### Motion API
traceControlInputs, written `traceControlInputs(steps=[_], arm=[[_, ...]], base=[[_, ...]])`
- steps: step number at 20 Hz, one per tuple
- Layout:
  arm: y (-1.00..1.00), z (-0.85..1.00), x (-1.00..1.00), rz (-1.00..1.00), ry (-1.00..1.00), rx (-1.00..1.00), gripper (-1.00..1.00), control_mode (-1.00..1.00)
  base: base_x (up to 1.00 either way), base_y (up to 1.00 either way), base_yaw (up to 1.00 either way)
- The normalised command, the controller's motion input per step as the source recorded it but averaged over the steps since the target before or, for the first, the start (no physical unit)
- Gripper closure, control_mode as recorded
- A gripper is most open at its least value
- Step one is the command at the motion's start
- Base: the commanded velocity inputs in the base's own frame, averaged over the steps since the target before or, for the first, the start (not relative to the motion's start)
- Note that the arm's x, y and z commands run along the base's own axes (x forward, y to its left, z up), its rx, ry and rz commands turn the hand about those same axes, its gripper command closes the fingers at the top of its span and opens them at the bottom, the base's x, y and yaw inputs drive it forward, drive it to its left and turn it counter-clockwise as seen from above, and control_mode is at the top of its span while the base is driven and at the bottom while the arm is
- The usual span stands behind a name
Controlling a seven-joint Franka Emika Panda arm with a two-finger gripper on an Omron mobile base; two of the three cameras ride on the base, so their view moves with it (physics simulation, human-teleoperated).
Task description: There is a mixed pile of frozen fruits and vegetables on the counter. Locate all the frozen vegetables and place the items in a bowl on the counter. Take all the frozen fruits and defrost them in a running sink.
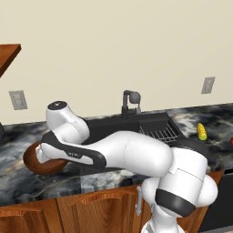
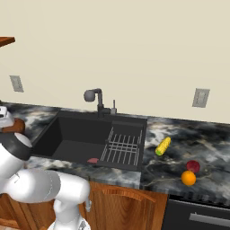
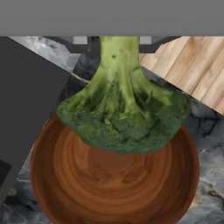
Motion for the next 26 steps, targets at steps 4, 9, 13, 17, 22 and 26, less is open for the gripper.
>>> traceControlInputs(steps=[4, 9, 13, 17, 22, 26], arm=[[0.01, -0.19, 0.00, 0.00, 0.00, 0.00, -1.00, -1.00], [0.00, 0.11, 0.00, 0.00, 0.06, 0.00, -1.00, -1.00], [0.00, 0.61, 0.00, 0.00, 0.06, 0.00, -1.00, -1.00], [-0.08, 0.60, -0.08, 0.00, 0.07, 0.00, -1.00, -1.00], [-0.33, 0.10, -0.33, -0.08, 0.11, -0.01, -1.00, -1.00], [-0.63, 0.00, -0.32, -0.10, 0.07, 0.00, -1.00, -1.00]], base=[[0.00, 0.00, 0.00], [0.00, 0.00, 0.00], [0.00, 0.00, 0.00], [0.00, 0.00, 0.00], [0.00, 0.00, 0.00], [0.00, 0.00, 0.00]])
